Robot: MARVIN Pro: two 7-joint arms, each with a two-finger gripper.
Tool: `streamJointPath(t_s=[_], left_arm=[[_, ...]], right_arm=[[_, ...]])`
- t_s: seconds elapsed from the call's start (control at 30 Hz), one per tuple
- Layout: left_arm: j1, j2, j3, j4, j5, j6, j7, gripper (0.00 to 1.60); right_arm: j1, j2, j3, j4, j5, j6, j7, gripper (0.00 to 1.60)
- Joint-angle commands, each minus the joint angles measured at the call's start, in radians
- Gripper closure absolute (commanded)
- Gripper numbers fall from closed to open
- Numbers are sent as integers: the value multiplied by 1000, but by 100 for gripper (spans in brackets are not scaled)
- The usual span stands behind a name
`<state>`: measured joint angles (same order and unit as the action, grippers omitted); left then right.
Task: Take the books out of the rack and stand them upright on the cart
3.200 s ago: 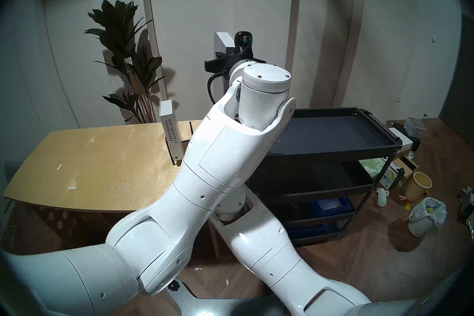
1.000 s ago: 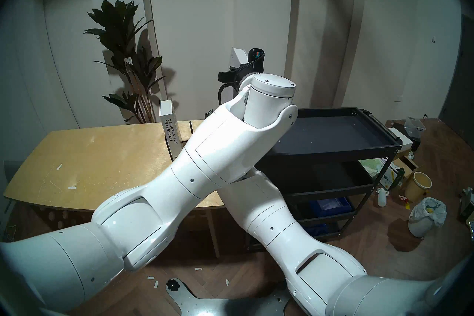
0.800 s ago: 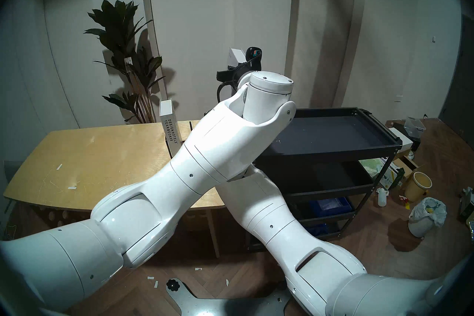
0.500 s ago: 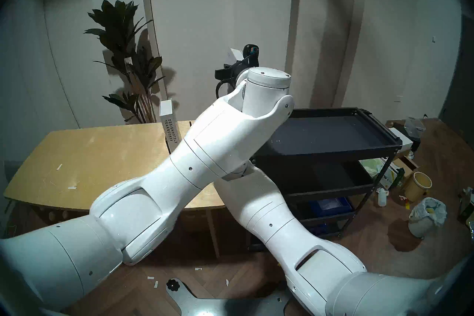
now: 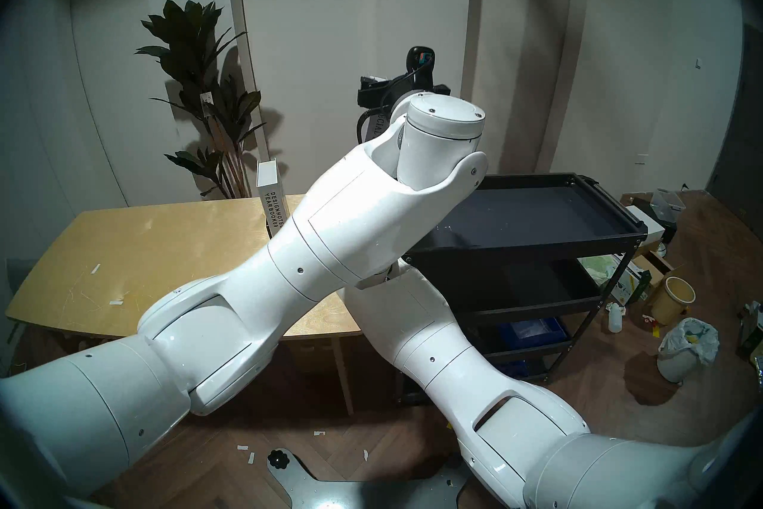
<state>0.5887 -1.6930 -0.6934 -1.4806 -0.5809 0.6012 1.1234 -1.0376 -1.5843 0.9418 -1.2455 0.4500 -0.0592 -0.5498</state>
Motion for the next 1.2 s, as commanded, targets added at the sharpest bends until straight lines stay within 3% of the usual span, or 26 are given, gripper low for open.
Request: streamJointPath(t_s=[0.0,0.07,0.13,0.17,0.2,0.33,0.43,0.87,1.17], left_arm=[[-115,-21,-42,-122,49,-9,-16,0],[-146,-6,-61,-167,45,-6,-21,0],[-131,-27,-113,-164,72,-14,-17,0],[-166,5,-118,-207,56,-7,-19,0],[-155,-1,-150,-202,72,-10,-16,0],[-190,67,-235,-275,61,2,-14,0],[-192,112,-270,-285,61,3,-4,0],[-45,265,-506,-234,47,55,53,0],[81,380,-653,-167,-6,89,24,0]], right_arm=[[48,-3,13,-7,-6,20,-9,160],[55,0,15,-5,-10,30,-13,160],[62,3,23,-6,-6,37,-15,160],[67,5,27,-7,-6,42,-17,160],[72,9,33,-8,-5,46,-18,160],[94,25,67,-15,5,64,-21,160],[111,44,91,-17,5,79,-26,160],[183,153,208,5,21,175,-16,160],[217,236,250,65,35,293,34,160]])
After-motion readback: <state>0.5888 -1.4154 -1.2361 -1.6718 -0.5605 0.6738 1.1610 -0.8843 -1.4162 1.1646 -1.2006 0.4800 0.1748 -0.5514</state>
